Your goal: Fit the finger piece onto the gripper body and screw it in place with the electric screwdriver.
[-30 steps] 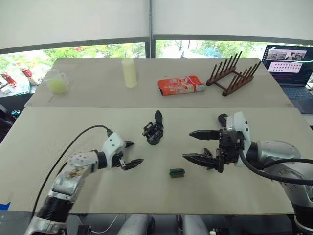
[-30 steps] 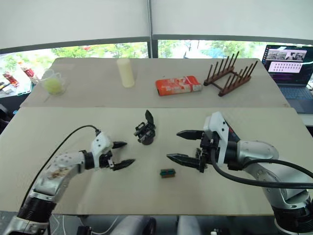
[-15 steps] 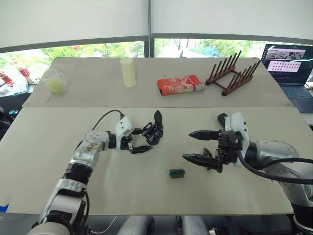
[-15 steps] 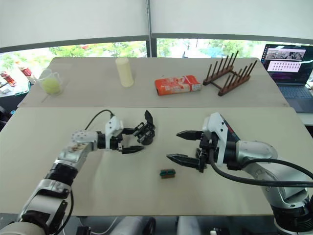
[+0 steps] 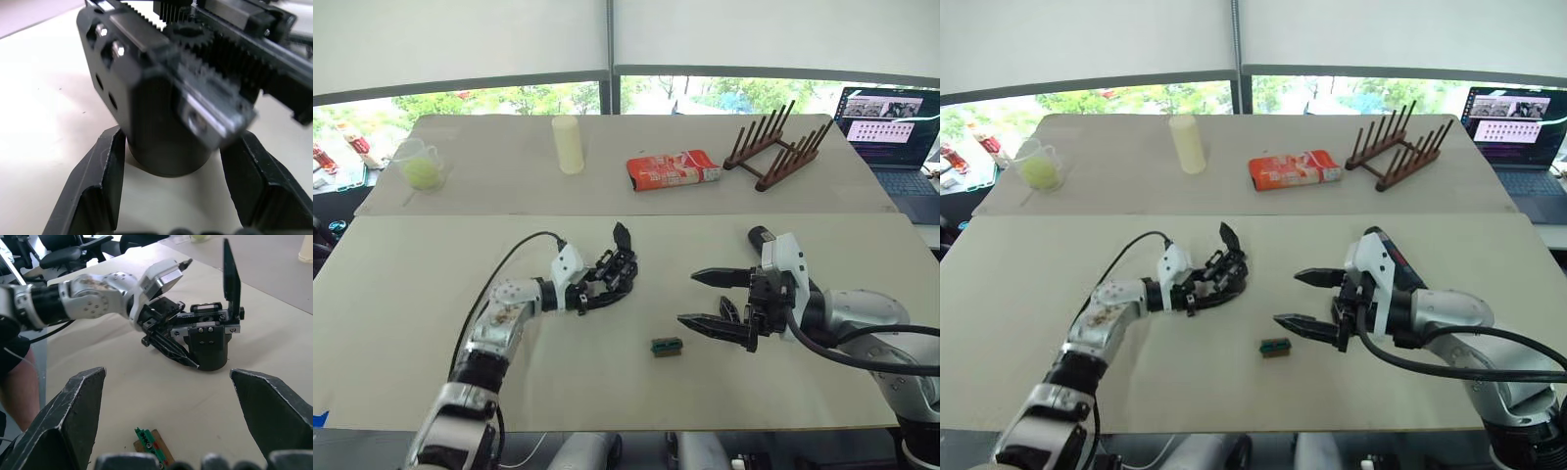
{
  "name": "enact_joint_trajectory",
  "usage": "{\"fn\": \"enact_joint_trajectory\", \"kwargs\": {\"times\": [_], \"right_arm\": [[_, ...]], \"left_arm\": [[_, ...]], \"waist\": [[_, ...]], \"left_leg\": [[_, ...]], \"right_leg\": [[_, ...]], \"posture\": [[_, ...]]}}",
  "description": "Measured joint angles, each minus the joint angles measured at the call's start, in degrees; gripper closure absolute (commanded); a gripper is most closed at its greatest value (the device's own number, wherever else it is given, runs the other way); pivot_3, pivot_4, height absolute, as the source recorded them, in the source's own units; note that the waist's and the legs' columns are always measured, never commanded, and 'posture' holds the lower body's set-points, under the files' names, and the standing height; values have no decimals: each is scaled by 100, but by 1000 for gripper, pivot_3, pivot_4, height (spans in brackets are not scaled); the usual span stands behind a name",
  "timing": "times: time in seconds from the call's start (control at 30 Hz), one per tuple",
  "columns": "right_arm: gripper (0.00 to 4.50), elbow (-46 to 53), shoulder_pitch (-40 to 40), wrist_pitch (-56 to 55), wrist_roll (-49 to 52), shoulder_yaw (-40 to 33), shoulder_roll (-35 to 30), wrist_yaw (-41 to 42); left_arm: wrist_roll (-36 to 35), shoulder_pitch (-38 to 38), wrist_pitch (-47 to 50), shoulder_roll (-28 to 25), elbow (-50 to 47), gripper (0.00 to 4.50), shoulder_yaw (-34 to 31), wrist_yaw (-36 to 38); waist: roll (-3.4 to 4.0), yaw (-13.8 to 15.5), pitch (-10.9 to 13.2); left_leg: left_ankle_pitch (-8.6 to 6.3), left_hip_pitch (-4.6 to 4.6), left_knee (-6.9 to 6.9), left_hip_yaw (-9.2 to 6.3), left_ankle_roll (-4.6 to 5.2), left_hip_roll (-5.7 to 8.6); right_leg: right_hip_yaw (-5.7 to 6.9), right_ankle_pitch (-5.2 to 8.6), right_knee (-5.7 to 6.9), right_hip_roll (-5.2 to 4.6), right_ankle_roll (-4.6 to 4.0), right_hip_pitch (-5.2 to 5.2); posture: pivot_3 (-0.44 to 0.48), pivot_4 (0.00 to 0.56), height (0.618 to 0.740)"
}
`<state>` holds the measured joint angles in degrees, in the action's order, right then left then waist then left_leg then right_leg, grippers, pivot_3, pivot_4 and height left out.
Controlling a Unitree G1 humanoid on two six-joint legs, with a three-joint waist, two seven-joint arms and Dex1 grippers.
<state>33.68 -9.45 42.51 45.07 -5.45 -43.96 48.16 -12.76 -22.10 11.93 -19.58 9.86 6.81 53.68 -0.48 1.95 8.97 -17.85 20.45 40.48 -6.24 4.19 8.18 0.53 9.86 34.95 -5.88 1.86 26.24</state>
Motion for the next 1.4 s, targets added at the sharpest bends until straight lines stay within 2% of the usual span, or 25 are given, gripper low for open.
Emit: {"fn": "enact_joint_trajectory", "kwargs": {"times": [0.2, 0.4, 0.53, 0.57, 0.67, 0.77, 0.93, 1.07, 1.2, 1.4], "right_arm": [[0, 57, 82, -93, -35, 46, 56, -28], [0, 4, 8, -121, -147, 125, 80, -2], [0, 5, -13, -123, -173, 212, 99, 8], [0, 5, -15, -124, -183, 216, 104, 2], [0, 6, -13, -150, -280, 217, 102, -7], [0, -3, 22, -247, -385, 193, 72, -6], [0, -100, 41, -258, -461, 65, 33, -44], [0, -180, 142, -261, -499, -235, -103, -44], [0, -192, 240, -260, -498, -447, -175, -51], [0, -153, 448, -246, -470, -526, -182, -84]], "left_arm": [[406, 87, 1478, 637, -1542, 2175, 176, -1750], [603, 379, 2187, 998, -1687, 2175, 593, -2375], [636, 409, 2001, 970, -1595, 177, 653, -2434], [629, 439, 1908, 926, -1588, 56, 659, -2395], [546, 483, 1776, 657, -1593, 56, 622, -2154], [332, 474, 1593, 1, -1518, 56, 431, -1519], [103, -20, 765, -726, -537, 56, 288, -132], [129, -637, -238, -711, 508, 56, 371, 733], [149, -1212, -1013, -418, 1642, 56, 442, 1381], [407, -1689, -1819, -23, 2826, 56, 563, 1707]], "waist": [[-1, 51, 0], [0, 36, 0], [0, 44, 0], [0, 43, 0], [0, 35, 0], [2, 16, -1], [3, 67, -1], [2, 84, -1], [2, 48, -2], [1, 16, -1]], "left_leg": [[-2, 2, 21, 2, -1, 0], [-2, -2, 19, 3, -4, -6], [-2, -2, 20, 3, -6, -6], [-2, -2, 20, 3, -6, -6], [-2, -3, 19, 3, -7, -7], [-6, -7, 17, 3, -13, -14], [-8, -6, 19, 3, -8, -7], [-13, -3, 26, 3, 0, -1], [-13, -3, 25, 5, 1, -4], [-13, -1, 28, 7, 2, -6]], "right_leg": [[-8, -5, 6, 8, 7, -10], [-13, -5, 8, 41, 7, -6], [-15, -5, 7, 39, 6, -7], [-15, -5, 7, 39, 6, -6], [-15, -5, 7, 40, 6, -5], [-15, -5, 10, 43, 5, -3], [-11, -5, 5, 44, 5, -8], [-4, -6, -1, 37, 5, -10], [-2, -6, 2, 32, 5, -8], [-5, -6, 4, 11, 5, -9]], "posture": [[0, 150, 740], [0, 150, 740], [0, 150, 740], [0, 150, 740], [0, 150, 740], [0, 150, 740], [0, 150, 740], [0, 150, 740], [0, 150, 740], [0, 150, 740]]}}
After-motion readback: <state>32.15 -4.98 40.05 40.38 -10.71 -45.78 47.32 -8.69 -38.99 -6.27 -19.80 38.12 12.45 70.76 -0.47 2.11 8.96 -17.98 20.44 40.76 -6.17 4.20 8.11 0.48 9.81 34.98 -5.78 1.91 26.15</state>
